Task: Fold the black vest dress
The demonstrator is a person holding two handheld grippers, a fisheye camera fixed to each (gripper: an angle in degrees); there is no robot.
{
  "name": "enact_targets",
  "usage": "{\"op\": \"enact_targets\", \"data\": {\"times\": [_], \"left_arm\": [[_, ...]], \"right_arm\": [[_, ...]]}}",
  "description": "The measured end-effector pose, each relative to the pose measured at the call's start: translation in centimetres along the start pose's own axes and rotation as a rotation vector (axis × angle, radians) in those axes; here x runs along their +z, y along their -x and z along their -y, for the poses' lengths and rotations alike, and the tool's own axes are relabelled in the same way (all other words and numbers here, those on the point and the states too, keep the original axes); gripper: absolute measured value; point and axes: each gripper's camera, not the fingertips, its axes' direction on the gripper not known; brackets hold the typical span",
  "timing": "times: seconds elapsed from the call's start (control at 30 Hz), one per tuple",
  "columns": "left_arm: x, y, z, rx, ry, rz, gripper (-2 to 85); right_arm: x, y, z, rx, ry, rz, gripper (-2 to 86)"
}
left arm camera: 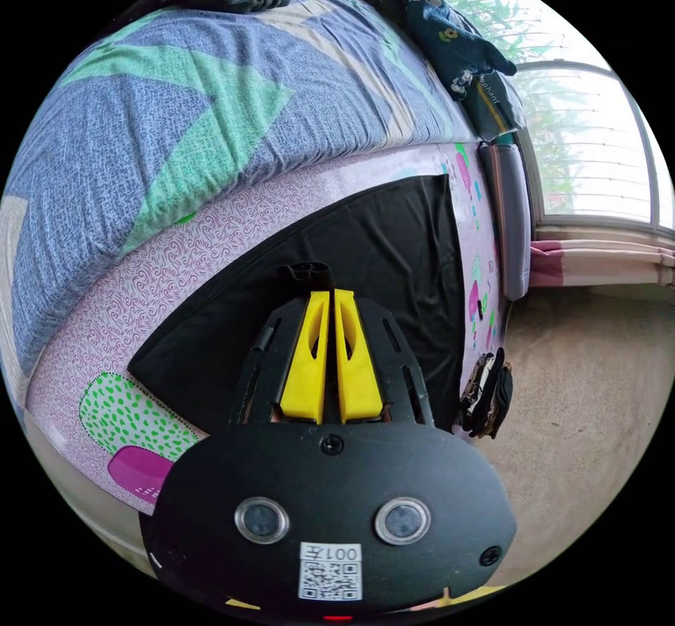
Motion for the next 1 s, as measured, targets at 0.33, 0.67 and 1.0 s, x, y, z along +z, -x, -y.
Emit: {"op": "enact_targets", "data": {"times": [0.33,0.67,1.0], "left_arm": [[-0.3,-2.7,3.2,0.026,0.001,0.015,-1.3],[0.0,-4.3,6.1,0.072,0.074,-0.027,-1.1],[-0.4,-6.3,8.4,0.145,0.112,-0.049,-1.4]], "right_arm": [[0.1,-0.5,0.8,0.023,0.027,0.035,0.6],[-1.0,-1.3,1.3,-0.026,0.040,0.140,3.0],[-2.0,-0.8,1.0,-0.111,0.084,0.241,3.1]]}}
